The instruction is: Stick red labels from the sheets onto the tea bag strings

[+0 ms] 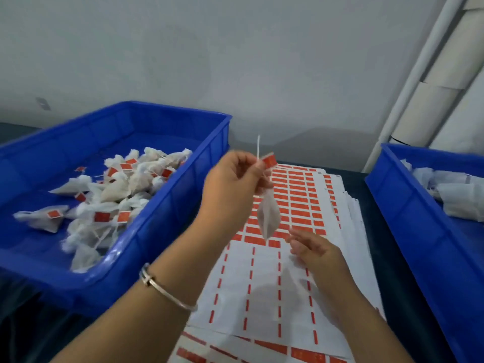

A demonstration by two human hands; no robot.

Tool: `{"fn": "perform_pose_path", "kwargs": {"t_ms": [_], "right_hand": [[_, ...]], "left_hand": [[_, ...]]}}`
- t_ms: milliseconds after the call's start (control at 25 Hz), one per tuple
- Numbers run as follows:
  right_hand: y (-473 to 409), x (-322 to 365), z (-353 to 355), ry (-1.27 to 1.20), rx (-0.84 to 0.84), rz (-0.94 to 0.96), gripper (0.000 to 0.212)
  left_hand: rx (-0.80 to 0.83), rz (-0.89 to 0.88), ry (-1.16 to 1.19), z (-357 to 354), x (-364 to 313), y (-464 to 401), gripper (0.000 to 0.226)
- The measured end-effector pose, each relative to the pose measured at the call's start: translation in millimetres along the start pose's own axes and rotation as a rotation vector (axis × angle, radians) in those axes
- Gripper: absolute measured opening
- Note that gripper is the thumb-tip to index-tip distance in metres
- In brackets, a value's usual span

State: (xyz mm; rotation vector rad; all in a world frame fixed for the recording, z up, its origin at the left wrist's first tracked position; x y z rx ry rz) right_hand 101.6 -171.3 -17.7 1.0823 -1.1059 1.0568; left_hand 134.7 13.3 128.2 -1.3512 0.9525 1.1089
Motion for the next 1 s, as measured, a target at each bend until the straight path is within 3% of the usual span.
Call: {"fn": "perform_pose_path", "kwargs": {"t_ms": [120,240,480,640,800,1000], "right_hand": [[-1,-6,-8,0.034,0.030,-0.022,0.024],[-3,-5,-11,0.144,0.040,-0.002,0.008],[-7,-4,-13,0.312,0.037,0.045,0.011],[-7,-5,-16,0.385,0.046,0.031,0.009],[-1,3,-17,0.419,0.021,0.072,0.016],[18,49,-15,0.551,-0.126,0.442,0.031]], "left_hand": [[-0.100,-0.130,-0.024,59,-44,-24,0.011],[-0.170,-0.162,-0.117,116,-64,-56,0.016],[-0.279,0.039,-0.541,191,-22,-113,0.014],[-0.166,0.212,-0.776,196,22,-120,0.022],[-0.087,0.165,-0.845,177,21,-114,0.018],[-0.059,-0.014,-0.846,137,-11,-86,0.017]]}}
Point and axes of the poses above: each hand's wrist, its own y-axis away from the middle knuckle, its own z-axis out of the back of the hand, x = y × z, the point moved 9 cm from there along -y, towards the middle knuckle, and after that the axes turned 2 degrees about y, right-handed, at the moved point
